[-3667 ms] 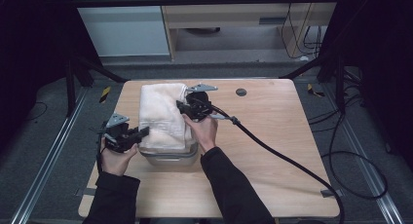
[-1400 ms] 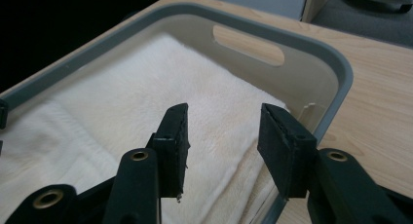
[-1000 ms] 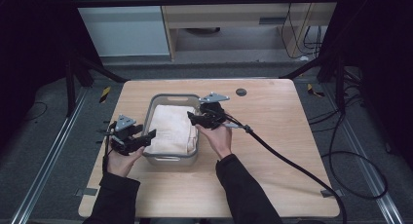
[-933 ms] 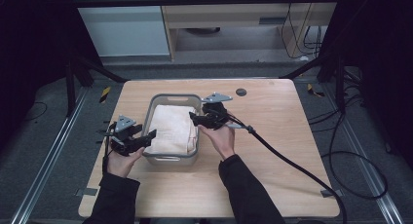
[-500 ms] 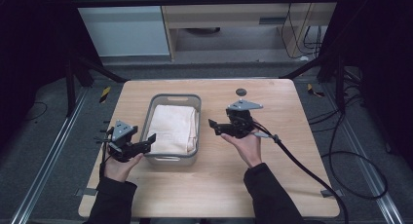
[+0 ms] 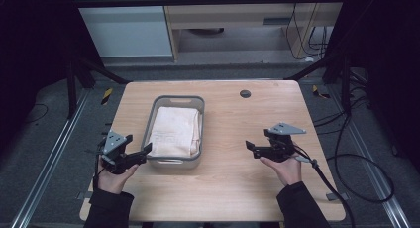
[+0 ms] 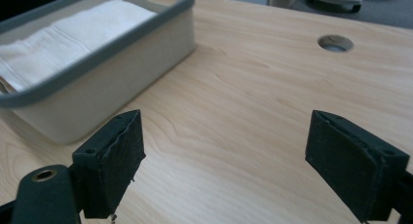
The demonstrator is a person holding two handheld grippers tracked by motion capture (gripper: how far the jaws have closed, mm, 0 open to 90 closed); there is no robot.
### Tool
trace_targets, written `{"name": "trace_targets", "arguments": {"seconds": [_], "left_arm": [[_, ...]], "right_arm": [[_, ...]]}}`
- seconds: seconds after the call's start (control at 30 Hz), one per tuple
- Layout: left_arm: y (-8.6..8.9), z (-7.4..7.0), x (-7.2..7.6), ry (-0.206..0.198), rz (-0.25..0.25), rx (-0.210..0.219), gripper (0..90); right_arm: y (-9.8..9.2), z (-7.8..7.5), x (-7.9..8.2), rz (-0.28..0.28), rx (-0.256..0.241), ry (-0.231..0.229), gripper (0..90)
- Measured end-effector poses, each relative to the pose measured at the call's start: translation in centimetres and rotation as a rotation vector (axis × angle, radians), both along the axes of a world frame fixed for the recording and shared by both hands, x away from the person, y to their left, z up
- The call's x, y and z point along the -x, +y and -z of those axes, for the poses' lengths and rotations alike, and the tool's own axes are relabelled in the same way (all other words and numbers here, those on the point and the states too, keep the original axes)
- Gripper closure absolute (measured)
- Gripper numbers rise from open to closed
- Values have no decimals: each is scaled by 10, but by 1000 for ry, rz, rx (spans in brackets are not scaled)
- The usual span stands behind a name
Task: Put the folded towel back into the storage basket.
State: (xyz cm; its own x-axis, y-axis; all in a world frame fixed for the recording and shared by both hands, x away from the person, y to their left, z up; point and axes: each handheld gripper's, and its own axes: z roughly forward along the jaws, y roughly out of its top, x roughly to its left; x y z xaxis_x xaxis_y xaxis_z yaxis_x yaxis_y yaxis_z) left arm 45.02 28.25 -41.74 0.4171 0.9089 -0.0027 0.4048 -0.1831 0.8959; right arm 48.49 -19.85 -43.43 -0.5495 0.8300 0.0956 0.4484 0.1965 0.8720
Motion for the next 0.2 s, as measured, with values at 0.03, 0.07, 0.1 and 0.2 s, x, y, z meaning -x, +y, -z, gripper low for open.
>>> {"name": "trace_targets", "arguments": {"seconds": [0.03, 0.07, 0.1, 0.2], "left_arm": [[0, 0, 0, 0, 0, 0, 191], [2, 1, 1, 2, -2, 4, 191], [5, 3, 3, 3, -6, 6, 190], [13, 8, 7, 0, -24, 6, 187]], "right_arm": [[-6, 3, 3, 6, 5, -1, 133], [-6, 3, 3, 6, 5, -1, 133], [-11, 5, 6, 12, 9, -2, 130], [-28, 13, 16, 33, 17, -8, 126]]}}
